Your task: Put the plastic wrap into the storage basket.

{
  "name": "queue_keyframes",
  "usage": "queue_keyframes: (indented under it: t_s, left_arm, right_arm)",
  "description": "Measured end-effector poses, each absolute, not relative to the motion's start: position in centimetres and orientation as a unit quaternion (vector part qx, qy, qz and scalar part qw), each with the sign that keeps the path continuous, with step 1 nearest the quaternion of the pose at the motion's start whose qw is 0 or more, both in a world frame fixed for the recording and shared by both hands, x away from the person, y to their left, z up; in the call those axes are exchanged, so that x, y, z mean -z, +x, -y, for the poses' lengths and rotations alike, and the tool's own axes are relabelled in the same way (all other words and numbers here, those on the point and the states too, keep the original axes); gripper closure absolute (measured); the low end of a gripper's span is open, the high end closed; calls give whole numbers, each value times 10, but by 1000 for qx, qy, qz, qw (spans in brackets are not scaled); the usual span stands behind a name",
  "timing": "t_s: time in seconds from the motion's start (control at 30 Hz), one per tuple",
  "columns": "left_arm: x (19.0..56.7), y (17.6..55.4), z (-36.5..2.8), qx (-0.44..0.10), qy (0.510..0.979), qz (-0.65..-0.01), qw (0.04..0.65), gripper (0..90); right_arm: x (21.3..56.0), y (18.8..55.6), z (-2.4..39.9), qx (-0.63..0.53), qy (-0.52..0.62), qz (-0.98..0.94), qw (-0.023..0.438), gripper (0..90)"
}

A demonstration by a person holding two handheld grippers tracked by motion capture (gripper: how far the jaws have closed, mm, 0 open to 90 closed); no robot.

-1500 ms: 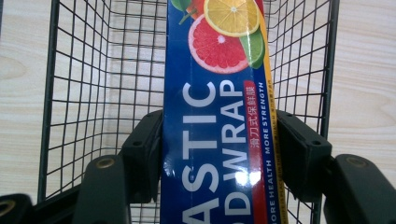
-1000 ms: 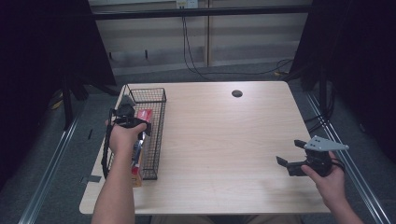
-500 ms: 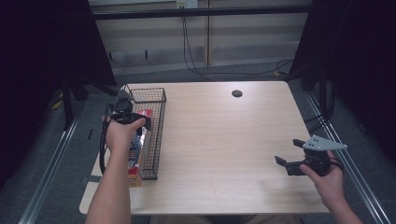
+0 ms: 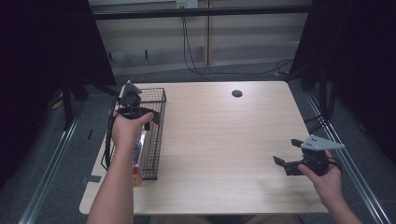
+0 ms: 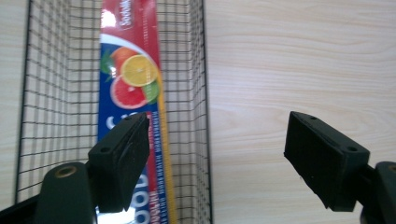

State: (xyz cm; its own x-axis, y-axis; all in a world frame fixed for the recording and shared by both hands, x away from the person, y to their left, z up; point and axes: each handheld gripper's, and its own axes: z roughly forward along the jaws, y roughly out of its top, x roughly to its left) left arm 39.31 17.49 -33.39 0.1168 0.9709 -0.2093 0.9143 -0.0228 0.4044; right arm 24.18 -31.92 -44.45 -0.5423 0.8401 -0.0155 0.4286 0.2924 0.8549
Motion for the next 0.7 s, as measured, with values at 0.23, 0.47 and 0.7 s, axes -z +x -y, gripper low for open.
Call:
queue_keyframes:
  t_s: [0.23,0.47,0.7]
  left_arm:
    - [333,393,-158,-55,725,-642,244,198]
    - [334,392,-148,-56,735,-628,250,168]
    - [334,390,-139,-54,744,-613,261,152]
  right_arm:
    - [445,241,320,-427,414,-767,240,47]
    - [446,241,319,-426,412,-769,240,47]
    - [446,241,319,-425,410,-771,239,47]
